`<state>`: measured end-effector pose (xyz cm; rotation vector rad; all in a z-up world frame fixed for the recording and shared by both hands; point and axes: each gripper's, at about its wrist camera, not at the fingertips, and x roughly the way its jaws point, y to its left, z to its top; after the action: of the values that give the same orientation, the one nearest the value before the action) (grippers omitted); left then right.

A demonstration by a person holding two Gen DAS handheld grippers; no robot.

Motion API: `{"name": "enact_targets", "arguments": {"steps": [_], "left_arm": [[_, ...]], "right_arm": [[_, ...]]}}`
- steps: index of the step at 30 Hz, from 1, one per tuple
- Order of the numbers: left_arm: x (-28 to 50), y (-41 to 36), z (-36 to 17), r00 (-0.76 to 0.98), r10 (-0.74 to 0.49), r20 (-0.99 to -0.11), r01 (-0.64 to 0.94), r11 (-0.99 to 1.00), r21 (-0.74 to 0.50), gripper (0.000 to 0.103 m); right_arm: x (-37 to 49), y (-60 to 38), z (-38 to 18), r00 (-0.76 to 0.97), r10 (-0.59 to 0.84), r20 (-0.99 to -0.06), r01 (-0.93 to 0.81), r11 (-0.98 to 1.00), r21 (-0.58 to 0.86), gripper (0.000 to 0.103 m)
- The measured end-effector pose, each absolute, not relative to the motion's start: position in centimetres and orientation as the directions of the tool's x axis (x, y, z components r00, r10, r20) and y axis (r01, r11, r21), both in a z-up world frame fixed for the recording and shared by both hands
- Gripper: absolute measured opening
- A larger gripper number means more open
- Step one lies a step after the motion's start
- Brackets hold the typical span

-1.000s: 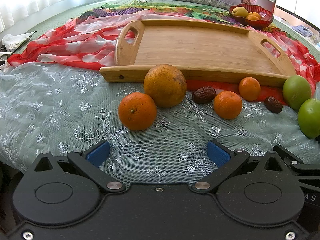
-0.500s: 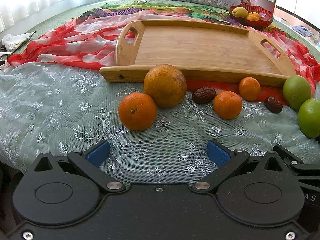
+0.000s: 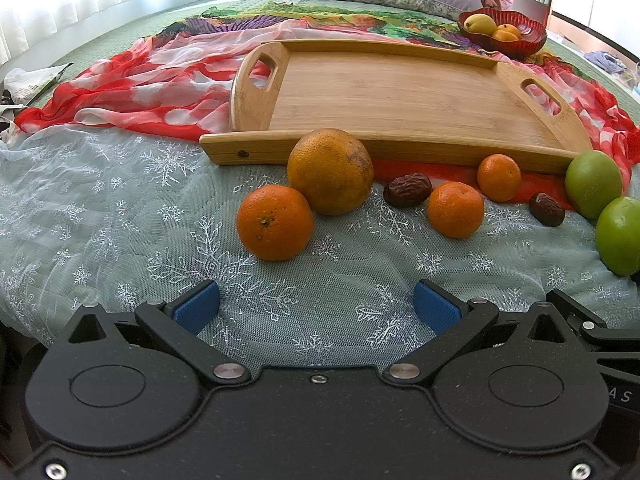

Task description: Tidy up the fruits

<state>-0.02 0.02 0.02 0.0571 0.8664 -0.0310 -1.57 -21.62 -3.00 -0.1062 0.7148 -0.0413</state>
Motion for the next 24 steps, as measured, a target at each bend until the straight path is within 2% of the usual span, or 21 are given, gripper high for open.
{"name": "enact_targets", "arguments": {"steps": [24], "left_arm": [[-0.25, 0.01, 0.18, 0.653, -0.005, -0.757, 0.056, 0.998, 0.042, 0.103]], "right_arm": [[-1.68, -21.55, -3.02, 0.757, -0.074, -0.649, 0.0, 0.994, -0.112, 0.103]]}}
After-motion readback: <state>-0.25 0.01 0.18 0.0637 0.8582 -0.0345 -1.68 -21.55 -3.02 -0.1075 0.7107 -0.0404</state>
